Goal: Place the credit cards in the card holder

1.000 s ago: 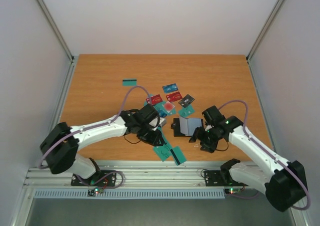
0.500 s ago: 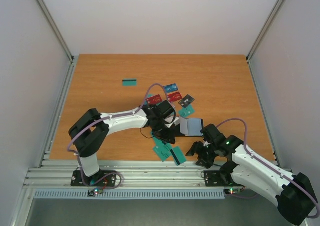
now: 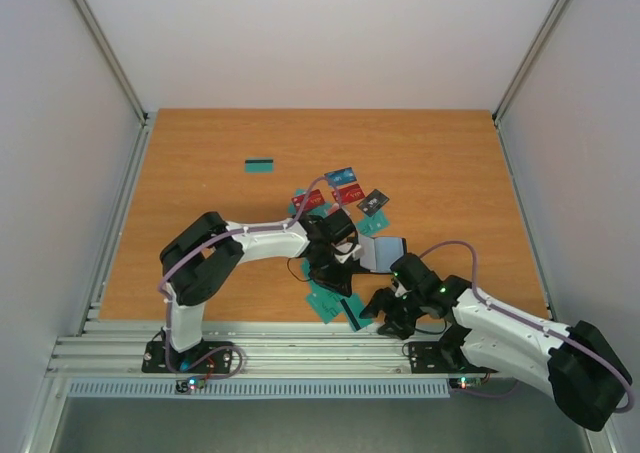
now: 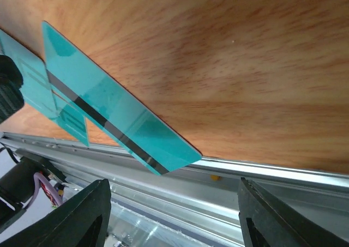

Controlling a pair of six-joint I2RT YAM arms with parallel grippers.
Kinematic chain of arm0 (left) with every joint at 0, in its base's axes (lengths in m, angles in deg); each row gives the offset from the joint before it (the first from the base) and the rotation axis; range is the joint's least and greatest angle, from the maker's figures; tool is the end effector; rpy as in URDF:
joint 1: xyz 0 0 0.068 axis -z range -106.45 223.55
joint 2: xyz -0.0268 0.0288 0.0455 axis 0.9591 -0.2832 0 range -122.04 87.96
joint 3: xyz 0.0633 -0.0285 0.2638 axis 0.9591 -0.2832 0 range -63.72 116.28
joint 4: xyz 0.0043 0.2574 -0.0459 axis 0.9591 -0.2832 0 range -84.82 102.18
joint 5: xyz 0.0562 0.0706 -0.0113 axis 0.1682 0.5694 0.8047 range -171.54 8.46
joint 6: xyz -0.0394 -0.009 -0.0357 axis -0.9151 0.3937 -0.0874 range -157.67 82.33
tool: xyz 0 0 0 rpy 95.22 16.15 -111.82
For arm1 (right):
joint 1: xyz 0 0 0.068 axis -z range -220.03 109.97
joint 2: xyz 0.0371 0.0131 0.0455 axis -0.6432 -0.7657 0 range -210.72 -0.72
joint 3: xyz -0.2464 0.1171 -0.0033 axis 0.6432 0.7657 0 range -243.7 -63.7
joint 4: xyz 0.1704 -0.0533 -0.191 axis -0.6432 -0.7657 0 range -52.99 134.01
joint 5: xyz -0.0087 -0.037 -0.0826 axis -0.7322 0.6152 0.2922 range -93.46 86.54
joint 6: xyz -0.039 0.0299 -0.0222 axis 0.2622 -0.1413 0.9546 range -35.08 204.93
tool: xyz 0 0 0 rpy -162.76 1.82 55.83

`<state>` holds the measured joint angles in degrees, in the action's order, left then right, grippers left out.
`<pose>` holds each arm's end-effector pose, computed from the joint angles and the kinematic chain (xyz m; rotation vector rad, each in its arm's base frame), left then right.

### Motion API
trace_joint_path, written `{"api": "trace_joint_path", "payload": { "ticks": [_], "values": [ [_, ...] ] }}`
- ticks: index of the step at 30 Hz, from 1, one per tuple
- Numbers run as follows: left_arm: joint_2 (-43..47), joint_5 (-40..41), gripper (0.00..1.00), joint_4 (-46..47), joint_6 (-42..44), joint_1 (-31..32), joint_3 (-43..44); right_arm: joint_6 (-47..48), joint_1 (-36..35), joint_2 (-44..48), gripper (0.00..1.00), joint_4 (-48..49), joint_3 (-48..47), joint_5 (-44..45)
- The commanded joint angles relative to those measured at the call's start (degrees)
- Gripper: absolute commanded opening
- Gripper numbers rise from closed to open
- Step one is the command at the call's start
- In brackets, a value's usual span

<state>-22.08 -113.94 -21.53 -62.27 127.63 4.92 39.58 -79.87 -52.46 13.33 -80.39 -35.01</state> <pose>0.1961 -0.3034 0.1439 -0.8296 -2.7280 0.8762 0.0914 0.1004 0.1341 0.0364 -2.9041 -1.0246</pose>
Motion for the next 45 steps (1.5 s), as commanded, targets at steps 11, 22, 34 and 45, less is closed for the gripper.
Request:
{"api": "trace_joint_path", "payload": {
  "ticks": [11,22,34,45],
  "values": [
    [-3.6,-1.5,0.14,2.4,0.1,1.3,-1.9,-3.4,-4.3,-8.4,0.59,16.2,3.1,-1.0],
    [-4.3,-2.4,0.14,4.4,0.4,1.3,-5.1,-5.2,-4.3,-11.2,0.51,23.0,5.1,0.1],
    [-4.2,-3.8,0.14,5.5,1.2,1.3,-6.2,-4.7,-4.3,-8.5,0.33,20.0,2.4,1.7],
    [-2.0,-7.0,0.14,7.9,-0.9,1.3,-7.6,-2.5,-4.4,-6.0,0.26,13.7,-2.2,3.5]
  ]
}}
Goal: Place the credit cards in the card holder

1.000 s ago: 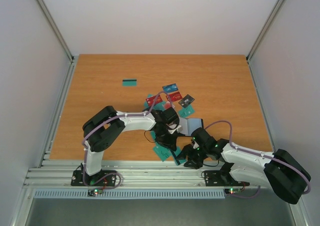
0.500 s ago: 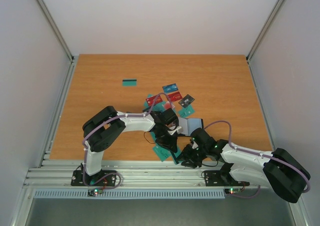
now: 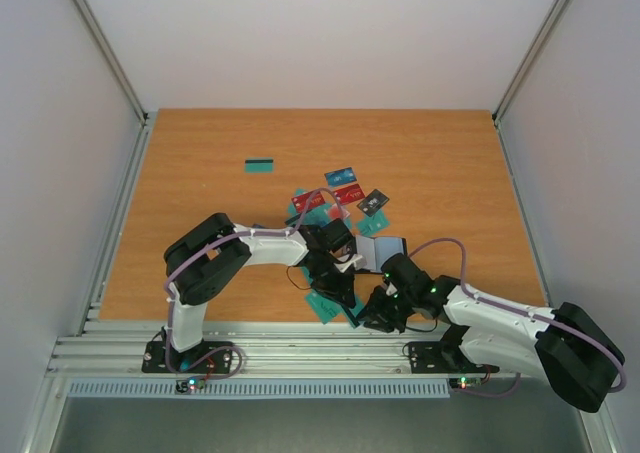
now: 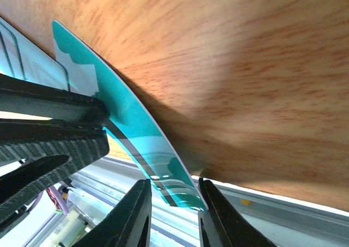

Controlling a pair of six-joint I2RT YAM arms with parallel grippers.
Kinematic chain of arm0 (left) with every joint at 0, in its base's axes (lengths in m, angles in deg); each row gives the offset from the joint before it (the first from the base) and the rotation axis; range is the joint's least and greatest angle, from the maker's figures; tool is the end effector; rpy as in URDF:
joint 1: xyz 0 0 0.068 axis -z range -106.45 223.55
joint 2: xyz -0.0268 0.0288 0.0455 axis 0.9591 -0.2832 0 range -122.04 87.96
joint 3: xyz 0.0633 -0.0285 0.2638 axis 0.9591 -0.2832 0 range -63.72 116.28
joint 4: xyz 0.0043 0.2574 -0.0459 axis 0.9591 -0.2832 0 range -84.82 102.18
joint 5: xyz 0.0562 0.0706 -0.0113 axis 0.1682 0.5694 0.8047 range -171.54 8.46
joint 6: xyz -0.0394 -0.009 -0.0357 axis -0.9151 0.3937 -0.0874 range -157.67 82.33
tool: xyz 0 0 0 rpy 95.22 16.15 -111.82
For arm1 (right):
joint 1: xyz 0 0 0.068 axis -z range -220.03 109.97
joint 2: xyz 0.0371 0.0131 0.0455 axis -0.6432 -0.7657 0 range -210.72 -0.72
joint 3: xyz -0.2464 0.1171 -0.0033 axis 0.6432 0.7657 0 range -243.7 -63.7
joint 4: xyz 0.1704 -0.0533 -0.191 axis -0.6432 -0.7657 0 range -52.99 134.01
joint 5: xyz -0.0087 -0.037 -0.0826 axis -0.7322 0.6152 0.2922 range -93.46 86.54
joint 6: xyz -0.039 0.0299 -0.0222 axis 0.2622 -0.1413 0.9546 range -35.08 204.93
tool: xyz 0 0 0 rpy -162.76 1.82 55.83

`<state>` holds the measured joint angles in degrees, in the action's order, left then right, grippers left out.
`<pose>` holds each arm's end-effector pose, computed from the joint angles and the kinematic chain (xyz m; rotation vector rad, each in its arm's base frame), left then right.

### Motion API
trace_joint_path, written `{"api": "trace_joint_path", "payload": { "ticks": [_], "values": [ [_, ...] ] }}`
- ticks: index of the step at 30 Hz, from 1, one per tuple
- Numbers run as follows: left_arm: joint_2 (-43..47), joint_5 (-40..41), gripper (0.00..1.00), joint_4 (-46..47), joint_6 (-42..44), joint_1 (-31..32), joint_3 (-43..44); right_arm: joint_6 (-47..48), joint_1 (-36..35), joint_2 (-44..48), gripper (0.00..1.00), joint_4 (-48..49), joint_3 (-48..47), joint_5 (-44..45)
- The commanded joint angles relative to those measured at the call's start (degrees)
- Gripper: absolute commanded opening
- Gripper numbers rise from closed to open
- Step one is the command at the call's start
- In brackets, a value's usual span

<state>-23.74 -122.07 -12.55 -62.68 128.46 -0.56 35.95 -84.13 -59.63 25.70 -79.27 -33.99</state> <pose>0.1845 -0.3030 0.1181 -0.8441 -2.5889 1.0261 0.0972 0.1193 0.1230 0.0760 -2.9026 -1.0747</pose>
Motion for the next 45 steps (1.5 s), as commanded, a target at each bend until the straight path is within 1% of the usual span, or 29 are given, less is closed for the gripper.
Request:
{"api": "trace_joint_path", "payload": {
  "ticks": [1,8,12,13,18,22,27,31,35,37,39,42,44,45],
  "values": [
    [-0.3,1.0,0.14,-1.1,-0.5,0.5,-2.1,1.2,0.0,1.0,0.25,1.5,-3.5,2.6],
    [0.7,-0.3,0.14,-1.4,-0.7,0.5,-1.5,3.1,0.0,-1.3,0.18,0.3,-6.3,2.9],
    [2.1,-0.9,0.14,-1.3,-1.2,0.5,-1.2,4.2,-0.1,-2.3,0.04,-2.6,-8.3,3.8],
    [2.4,-1.0,0.14,-1.3,-1.3,0.5,-1.2,4.5,0.0,-2.5,0.02,-3.2,-8.7,4.1],
    [4.4,-1.5,0.14,-1.1,-2.5,0.2,-0.3,6.3,0.0,-2.7,0.01,-10.0,-11.6,6.0],
    [7.5,0.6,0.14,-3.7,-3.7,-0.8,2.1,8.3,0.0,-1.8,0.01,-16.6,-14.9,8.0],
    [14.2,5.8,0.14,-11.6,-4.3,-2.7,6.7,12.4,0.1,0.1,0.01,-24.3,-20.1,8.5],
    [19.9,11.1,0.14,-18.7,-4.5,-4.6,10.3,14.2,0.1,3.9,0.01,-31.7,-24.7,8.9],
    [26.0,16.5,0.21,-23.5,-5.9,-6.4,13.3,14.1,0.1,7.7,0.01,-36.3,-29.9,12.0],
    [28.4,18.3,0.28,-24.3,-7.5,-7.8,14.5,13.7,0.6,8.3,0.01,-36.4,-32.6,13.5],
    [30.3,19.9,0.31,-25.2,-10.2,-9.4,16.3,13.5,1.6,8.1,0.01,-36.0,-35.7,15.3],
    [32.6,21.2,0.39,-25.3,-14.3,-11.9,19.5,13.3,3.8,7.2,0.01,-33.8,-40.4,17.9],
    [33.8,21.1,0.46,-24.4,-16.7,-13.6,21.6,13.1,5.1,6.6,0.01,-30.6,-43.3,19.7],
    [34.3,20.0,0.47,-22.9,-18.2,-14.7,22.5,13.0,5.8,6.3,0.01,-28.4,-44.5,20.3]
  ]
}}
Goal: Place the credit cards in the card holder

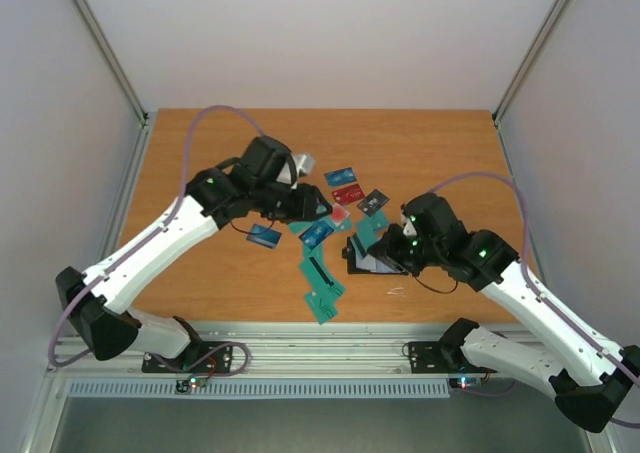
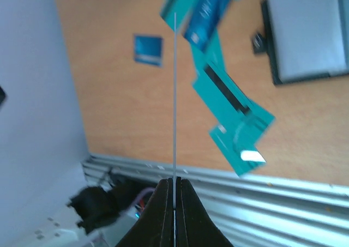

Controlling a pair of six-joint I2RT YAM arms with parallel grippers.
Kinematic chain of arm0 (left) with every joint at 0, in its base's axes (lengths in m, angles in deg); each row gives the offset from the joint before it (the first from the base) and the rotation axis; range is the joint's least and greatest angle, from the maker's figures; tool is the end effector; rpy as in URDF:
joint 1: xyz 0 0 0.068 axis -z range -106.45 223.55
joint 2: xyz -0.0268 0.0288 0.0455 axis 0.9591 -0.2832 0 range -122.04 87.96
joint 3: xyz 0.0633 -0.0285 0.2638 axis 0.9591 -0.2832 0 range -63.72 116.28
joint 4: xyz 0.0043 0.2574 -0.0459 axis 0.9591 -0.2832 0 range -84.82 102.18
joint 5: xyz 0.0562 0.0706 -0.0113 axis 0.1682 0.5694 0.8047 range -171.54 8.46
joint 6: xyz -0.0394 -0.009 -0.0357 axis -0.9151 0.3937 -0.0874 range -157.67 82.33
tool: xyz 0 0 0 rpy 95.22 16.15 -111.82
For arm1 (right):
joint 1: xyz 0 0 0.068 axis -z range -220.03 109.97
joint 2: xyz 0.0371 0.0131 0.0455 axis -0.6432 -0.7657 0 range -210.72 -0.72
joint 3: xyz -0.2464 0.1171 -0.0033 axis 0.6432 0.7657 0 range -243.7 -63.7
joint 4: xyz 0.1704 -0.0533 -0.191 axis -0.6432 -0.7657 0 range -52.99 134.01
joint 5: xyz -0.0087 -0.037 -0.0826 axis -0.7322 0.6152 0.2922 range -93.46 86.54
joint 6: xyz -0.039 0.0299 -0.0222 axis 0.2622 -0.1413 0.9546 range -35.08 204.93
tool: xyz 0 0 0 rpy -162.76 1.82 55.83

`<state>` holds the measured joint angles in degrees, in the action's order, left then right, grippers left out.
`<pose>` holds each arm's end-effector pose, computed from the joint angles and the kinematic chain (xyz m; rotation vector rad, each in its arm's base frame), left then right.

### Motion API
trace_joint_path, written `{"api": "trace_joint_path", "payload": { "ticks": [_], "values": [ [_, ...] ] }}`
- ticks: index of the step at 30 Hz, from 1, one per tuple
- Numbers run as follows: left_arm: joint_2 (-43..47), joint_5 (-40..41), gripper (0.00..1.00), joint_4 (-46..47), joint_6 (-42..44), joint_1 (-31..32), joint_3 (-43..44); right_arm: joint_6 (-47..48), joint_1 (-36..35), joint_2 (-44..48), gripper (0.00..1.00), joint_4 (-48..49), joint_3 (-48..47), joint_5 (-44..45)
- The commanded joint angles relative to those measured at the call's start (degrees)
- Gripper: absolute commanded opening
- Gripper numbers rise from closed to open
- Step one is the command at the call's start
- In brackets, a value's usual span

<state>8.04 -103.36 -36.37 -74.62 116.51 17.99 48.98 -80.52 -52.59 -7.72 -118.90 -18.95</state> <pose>0.2034 -0.2076 0.3631 0.3349 2.5880 -1.0466 0.1232 0.1176 0.3143 -0.2363 2.5841 0.8858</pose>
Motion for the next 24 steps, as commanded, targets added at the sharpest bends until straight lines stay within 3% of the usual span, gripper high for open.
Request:
{"api": "trace_joint_path", "payload": {
  "ticks": [1,5,10,21,24],
  "values": [
    [3.1,-0.6,0.49,3.1,-7.2,-3.8,4.4,-0.2,2.9,-1.0,0.01,7.0,-6.1,5.7],
    [4.9,-9.0,0.57,16.5,-15.3,-8.5,3.7,-1.0,4.2,-1.5,0.01,16.3,-10.9,10.8],
    [4.2,-14.8,0.58,35.2,-27.0,-10.2,2.2,2.2,5.0,-4.2,0.01,23.3,-18.3,12.2],
    [0.9,-16.8,0.47,51.5,-31.9,-10.4,2.5,-1.8,8.7,-10.0,0.01,32.0,-24.7,1.8],
    [0.5,-17.0,0.4,54.3,-32.1,-10.4,1.9,-3.2,9.2,-10.5,0.01,34.7,-24.2,-0.4]
  ]
}}
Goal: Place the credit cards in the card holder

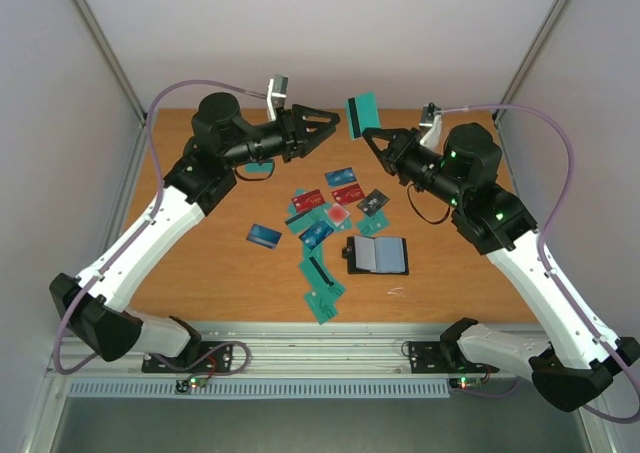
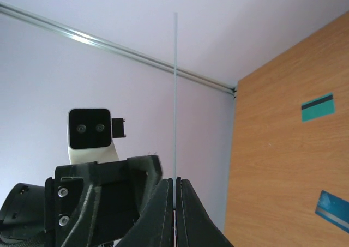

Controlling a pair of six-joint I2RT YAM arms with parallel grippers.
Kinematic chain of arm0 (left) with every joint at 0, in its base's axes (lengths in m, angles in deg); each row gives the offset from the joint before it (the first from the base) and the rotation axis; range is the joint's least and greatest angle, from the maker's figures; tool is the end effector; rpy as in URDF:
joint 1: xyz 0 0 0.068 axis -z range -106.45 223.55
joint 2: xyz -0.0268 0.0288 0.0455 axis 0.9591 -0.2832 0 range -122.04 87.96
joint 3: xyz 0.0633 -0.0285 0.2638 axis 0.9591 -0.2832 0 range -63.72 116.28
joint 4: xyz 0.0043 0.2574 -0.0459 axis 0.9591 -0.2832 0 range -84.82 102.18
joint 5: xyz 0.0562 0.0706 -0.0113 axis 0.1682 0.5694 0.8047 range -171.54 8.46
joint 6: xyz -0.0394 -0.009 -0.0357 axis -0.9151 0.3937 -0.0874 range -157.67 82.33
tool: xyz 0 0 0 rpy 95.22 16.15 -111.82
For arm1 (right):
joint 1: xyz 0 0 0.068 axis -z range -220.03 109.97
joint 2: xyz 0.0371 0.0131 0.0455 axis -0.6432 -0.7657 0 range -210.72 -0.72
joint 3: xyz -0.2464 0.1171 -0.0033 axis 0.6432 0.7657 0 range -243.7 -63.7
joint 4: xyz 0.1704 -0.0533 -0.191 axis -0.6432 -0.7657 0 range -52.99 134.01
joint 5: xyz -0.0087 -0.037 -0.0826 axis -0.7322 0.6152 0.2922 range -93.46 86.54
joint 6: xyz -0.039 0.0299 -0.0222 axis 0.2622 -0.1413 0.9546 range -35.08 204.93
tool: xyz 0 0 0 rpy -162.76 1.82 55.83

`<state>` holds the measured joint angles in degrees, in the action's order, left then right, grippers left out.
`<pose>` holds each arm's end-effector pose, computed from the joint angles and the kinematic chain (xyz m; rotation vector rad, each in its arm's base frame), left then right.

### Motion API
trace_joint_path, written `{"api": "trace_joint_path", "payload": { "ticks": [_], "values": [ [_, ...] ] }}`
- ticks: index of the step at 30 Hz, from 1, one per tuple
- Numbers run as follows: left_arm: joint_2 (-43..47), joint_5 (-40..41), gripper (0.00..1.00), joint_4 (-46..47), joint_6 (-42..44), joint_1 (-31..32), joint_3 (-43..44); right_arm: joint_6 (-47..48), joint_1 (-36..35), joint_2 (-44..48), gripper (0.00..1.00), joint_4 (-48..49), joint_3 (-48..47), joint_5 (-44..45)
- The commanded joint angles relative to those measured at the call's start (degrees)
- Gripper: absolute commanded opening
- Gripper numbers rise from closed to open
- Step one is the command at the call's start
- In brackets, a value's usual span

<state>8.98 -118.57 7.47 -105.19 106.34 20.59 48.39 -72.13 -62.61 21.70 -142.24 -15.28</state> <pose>0.2493 -0.1862 0.4563 0.0446 1.9063 -1.7891 0.1838 0.1238 0.4634 -0.0974 1.7814 1.0589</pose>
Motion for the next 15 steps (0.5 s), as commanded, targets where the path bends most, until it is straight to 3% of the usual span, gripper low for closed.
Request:
{"api": "trace_joint_path", "payload": {
  "ticks": [1,15],
  "values": [
    [-0.6,-2.0,0.38,11.5,-2.0,-0.2,-1.1,-2.5,0.8,-0.7,0.01,5.9,-0.7,-4.7],
    [-2.2,-2.9,0.25,14.7,-2.8,-0.2,-2.9,-3.8,0.8,-1.5,0.01,11.7,3.2,-9.2]
  ]
}}
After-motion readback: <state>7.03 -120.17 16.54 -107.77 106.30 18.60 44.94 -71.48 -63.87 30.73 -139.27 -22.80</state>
